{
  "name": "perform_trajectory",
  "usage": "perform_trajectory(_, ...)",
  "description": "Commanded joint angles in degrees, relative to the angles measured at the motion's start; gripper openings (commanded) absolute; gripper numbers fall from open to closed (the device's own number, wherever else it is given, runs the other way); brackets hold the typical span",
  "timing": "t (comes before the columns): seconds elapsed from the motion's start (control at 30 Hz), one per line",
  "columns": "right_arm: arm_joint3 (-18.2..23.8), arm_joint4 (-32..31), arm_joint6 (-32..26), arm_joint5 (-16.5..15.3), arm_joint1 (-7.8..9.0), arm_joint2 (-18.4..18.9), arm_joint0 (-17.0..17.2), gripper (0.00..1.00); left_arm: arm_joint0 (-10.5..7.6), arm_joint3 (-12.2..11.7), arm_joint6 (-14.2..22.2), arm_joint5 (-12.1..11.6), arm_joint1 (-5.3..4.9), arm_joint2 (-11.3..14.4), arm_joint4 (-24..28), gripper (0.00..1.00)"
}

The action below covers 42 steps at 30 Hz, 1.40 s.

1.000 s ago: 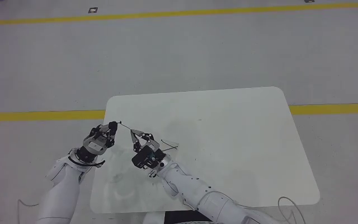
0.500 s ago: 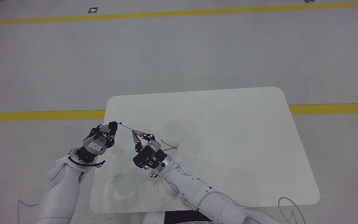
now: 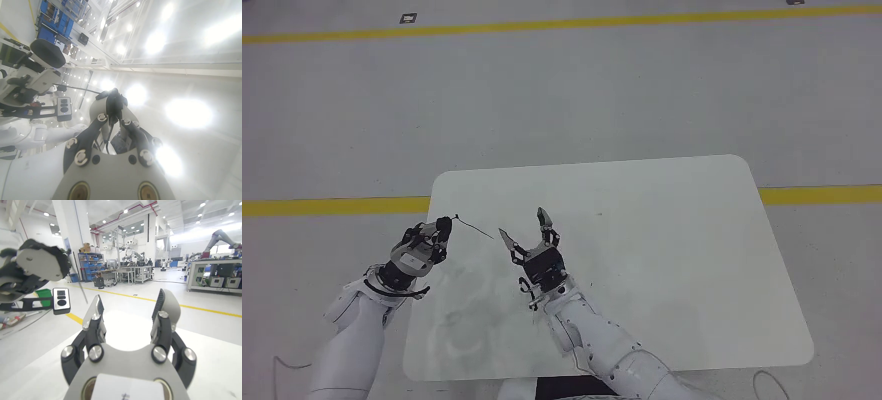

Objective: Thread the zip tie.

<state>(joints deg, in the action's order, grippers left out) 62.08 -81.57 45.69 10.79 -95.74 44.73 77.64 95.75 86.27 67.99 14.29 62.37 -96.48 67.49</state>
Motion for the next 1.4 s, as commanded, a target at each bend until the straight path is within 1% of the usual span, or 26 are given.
perform_trajectory(0.0, 1.7, -0.3, -0.3, -2.2, 0.79, 1.7, 1.1, 1.0, 0.0, 0.0, 0.0, 0.0, 0.0, 0.0, 0.0, 0.0)
perform_trajectory(0.1, 4.9, -0.5, -0.9, -4.6, 1.84, 3.7, 3.3, 1.0, 0.0, 0.0, 0.0, 0.0, 0.0, 0.0, 0.0, 0.0)
perform_trajectory(0.13, 5.9, -0.6, -1.2, -4.7, 2.13, 4.4, 4.0, 1.0, 0.0, 0.0, 0.0, 0.0, 0.0, 0.0, 0.0, 0.0)
perform_trajectory(0.57, 5.9, -0.6, -1.2, -4.7, 2.13, 4.4, 4.0, 1.0, 0.0, 0.0, 0.0, 0.0, 0.0, 0.0, 0.0, 0.0)
perform_trajectory(0.63, 6.8, -0.7, -2.3, -5.1, 2.4, 5.2, 4.1, 1.0, 0.0, 0.0, 0.0, 0.0, 0.0, 0.0, 0.0, 0.0)
perform_trajectory(0.7, 8.5, -0.2, -3.5, -7.0, 2.91, 6.4, 4.9, 1.0, 0.0, 0.0, 0.0, 0.0, 0.0, 0.0, 0.0, 0.0)
perform_trajectory(0.87, 13.7, -2.4, -8.6, -11.7, 4.44, 9.1, 6.7, 1.0, 0.0, 0.0, 0.0, 0.0, 0.0, 0.0, 0.0, 0.0)
perform_trajectory(1.0, 18.6, -2.4, -15.7, -17.1, 5.58, 10.9, 8.4, 1.0, 0.0, 0.0, 0.0, 0.0, 0.0, 0.0, 0.0, 0.0)
perform_trajectory(1.1, 21.6, -1.6, -20.5, -19.9, 6.19, 12.2, 9.1, 1.0, 0.0, 0.0, 0.0, 0.0, 0.0, 0.0, 0.0, 0.0)
perform_trajectory(1.13, 22.9, -1.1, -23.1, -21.1, 6.46, 12.8, 9.2, 1.0, 0.0, 0.0, 0.0, 0.0, 0.0, 0.0, 0.0, 0.0)
perform_trajectory(1.2, 24.7, -0.8, -25.6, -22.4, 6.87, 14.0, 9.5, 1.0, 0.0, 0.0, 0.0, 0.0, 0.0, 0.0, 0.0, 0.0)
perform_trajectory(1.37, 25.0, -0.7, -25.9, -22.6, 6.94, 14.2, 9.6, 1.0, 0.0, 0.0, 0.0, 0.0, 0.0, 0.0, 0.0, 0.0)
